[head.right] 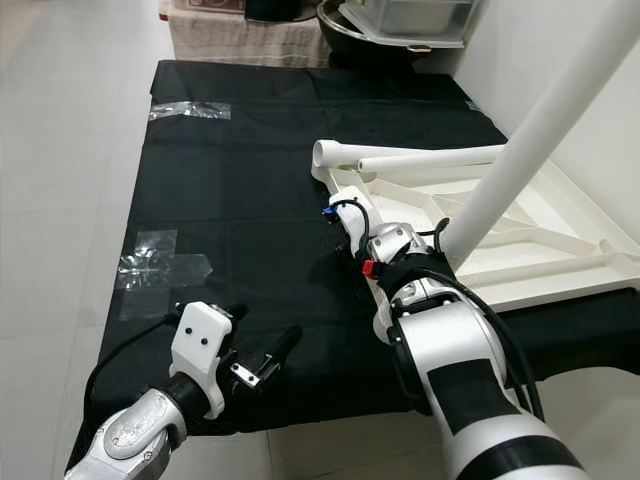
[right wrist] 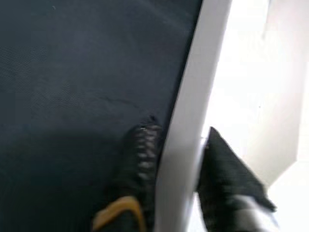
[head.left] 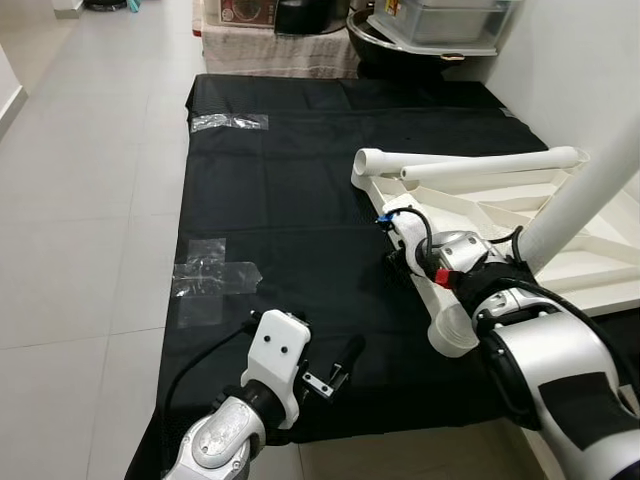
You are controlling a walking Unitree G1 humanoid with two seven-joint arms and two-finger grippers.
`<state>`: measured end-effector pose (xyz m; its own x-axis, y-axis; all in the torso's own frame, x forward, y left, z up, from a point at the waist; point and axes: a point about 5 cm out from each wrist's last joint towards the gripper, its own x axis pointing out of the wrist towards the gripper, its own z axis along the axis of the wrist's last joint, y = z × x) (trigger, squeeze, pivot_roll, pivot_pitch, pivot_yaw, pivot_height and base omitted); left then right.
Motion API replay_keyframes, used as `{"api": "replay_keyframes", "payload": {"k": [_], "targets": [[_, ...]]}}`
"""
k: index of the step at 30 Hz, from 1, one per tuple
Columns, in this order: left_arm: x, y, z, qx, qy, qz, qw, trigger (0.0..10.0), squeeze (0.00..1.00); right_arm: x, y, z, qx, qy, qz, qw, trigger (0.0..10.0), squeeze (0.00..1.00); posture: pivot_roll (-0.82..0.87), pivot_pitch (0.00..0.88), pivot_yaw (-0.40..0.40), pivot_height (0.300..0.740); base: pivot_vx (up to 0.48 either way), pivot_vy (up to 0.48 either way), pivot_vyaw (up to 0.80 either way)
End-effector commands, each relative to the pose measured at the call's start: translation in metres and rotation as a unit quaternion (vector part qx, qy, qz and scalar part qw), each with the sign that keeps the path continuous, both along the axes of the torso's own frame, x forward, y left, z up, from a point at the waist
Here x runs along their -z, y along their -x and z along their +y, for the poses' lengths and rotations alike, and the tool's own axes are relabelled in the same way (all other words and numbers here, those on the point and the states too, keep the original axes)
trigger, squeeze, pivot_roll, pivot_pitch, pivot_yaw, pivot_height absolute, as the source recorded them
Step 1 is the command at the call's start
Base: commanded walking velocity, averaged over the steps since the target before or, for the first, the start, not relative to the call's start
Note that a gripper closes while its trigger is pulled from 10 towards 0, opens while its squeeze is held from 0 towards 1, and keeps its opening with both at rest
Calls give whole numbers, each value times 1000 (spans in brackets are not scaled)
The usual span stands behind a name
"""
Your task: Building children table
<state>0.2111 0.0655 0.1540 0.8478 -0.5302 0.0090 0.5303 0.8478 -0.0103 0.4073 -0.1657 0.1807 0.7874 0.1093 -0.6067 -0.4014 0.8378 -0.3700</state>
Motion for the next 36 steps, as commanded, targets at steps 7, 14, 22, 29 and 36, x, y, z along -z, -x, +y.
{"api": "replay_keyframes", "payload": {"k": [7,14,22,29,36], "targets": [[2,-6,1,-10,-6,-1,1000,10000,0,0,1,10,-52,-27,11,998,0,0,-10,167,-142,740,0,0,0],[0,-12,3,-14,-13,-11,1000,10000,0,4,5,25,-126,-52,47,990,0,0,-4,150,-136,740,0,0,0],[-2,-21,8,-20,-24,-24,999,10000,0,1,24,46,-341,-94,92,931,0,0,-9,127,-126,740,0,0,0],[-4,-25,9,-21,-30,-32,999,10000,0,-1,51,25,-448,-94,109,882,0,0,-9,125,-122,740,0,0,0],[-3,-28,10,-23,-36,-35,998,10000,0,-1,84,-13,-547,-68,171,816,0,0,-9,125,-116,740,0,0,0]]}}
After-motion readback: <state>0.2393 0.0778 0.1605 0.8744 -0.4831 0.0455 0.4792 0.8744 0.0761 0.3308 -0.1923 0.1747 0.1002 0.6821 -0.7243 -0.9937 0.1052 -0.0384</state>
